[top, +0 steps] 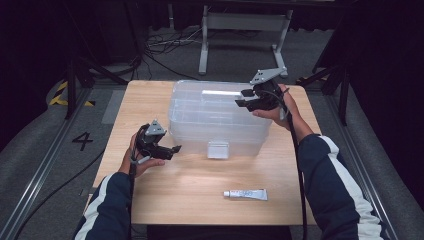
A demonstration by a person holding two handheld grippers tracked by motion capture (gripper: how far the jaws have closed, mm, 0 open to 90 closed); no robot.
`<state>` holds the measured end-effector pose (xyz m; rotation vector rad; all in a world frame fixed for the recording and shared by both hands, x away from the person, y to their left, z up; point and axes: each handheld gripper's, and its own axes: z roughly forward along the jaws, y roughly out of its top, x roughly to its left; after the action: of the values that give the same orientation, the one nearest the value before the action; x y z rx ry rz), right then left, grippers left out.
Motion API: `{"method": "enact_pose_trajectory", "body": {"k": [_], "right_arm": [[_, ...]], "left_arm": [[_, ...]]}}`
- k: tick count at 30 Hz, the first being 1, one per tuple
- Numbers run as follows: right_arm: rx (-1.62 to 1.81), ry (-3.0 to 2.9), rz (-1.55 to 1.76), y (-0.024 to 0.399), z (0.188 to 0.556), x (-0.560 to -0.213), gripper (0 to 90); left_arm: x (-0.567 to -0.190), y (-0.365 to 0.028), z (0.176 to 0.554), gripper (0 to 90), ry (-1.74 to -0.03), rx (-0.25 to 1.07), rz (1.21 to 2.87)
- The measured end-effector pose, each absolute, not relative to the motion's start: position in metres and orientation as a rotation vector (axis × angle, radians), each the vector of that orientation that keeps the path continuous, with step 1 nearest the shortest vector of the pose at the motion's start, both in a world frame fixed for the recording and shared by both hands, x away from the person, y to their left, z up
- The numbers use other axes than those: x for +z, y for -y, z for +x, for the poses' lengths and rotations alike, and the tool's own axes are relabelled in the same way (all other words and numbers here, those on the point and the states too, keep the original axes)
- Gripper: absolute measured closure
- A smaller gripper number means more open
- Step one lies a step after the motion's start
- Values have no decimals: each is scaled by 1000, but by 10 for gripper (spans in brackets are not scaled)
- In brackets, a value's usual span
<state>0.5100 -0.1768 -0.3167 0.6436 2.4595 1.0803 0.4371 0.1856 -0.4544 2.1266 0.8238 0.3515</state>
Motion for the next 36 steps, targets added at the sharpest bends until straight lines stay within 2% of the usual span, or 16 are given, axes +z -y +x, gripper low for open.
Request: {"method": "enact_pose_trajectory", "body": {"k": [10,23,36], "right_arm": [[1044,-2504,620,164,517,-314,737],[1026,-2510,604,152,522,-315,744],[1008,-2516,562,144,510,-315,747]], "left_arm": [[-452,-177,443,158,-795,385,2108],[-450,-181,448,104,-836,345,2106],[-449,-188,431,148,-841,358,2105]]}}
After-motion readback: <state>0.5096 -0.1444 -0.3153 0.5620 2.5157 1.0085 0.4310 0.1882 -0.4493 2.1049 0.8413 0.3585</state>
